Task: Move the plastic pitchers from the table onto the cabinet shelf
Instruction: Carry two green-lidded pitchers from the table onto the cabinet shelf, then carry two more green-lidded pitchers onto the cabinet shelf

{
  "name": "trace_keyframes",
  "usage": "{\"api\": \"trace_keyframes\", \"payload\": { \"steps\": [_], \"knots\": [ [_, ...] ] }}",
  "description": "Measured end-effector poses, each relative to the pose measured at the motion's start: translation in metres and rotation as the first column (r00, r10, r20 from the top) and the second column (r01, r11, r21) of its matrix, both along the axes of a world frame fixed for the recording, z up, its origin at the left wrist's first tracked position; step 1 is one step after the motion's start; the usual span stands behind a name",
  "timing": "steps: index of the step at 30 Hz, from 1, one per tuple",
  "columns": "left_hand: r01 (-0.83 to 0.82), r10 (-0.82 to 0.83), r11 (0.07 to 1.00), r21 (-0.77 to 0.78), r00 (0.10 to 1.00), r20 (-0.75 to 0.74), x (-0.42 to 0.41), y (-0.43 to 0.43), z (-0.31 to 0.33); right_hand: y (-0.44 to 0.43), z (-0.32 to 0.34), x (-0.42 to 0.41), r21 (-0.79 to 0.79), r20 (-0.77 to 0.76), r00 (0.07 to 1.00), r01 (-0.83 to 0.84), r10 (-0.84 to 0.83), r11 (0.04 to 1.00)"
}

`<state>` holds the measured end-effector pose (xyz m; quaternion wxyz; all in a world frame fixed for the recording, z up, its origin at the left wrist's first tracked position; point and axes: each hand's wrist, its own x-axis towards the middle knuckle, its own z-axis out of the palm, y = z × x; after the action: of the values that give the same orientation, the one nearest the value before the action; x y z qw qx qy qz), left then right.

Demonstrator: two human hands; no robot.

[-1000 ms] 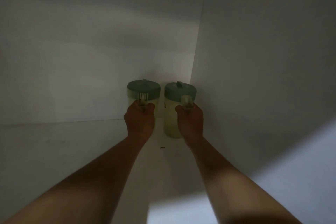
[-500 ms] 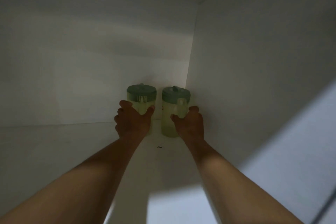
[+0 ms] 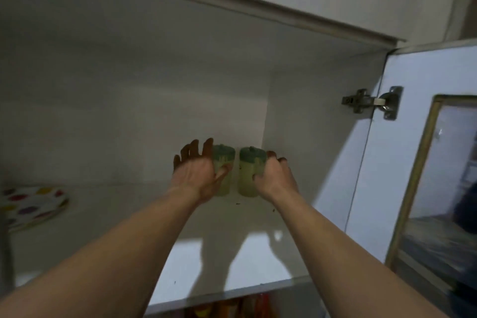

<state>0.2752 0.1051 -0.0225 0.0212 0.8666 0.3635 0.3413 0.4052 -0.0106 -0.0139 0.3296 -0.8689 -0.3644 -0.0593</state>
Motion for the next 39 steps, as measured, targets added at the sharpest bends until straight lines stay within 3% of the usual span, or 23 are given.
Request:
{"api": "trace_keyframes", "payload": {
  "steps": [11, 17, 29, 39],
  "knots": [
    [-0.078, 0.079, 0.961, 0.264, 0.997, 0.004, -0.199, -0.083, 0.07, -0.065, 0.068, -0.173, 0.045, 0.143, 0.972, -0.194, 0.186, 0.98],
    [-0.27, 0.272, 0.911, 0.312, 0.962, 0.039, -0.306, -0.11, 0.088, -0.071, 0.088, -0.25, 0.041, 0.201, 0.911, -0.374, 0.359, 0.926],
    [-0.7, 0.712, 0.7, 0.145, 0.701, -0.054, -0.503, -0.197, 0.032, -0.075, 0.049, -0.412, -0.063, 0.206, 0.639, -0.747, 0.741, 0.662],
    [-0.874, 0.863, 0.486, 0.031, 0.474, -0.173, -0.648, -0.256, -0.03, -0.073, -0.009, -0.591, -0.14, 0.174, 0.384, -0.902, 0.907, 0.408]
  ]
}}
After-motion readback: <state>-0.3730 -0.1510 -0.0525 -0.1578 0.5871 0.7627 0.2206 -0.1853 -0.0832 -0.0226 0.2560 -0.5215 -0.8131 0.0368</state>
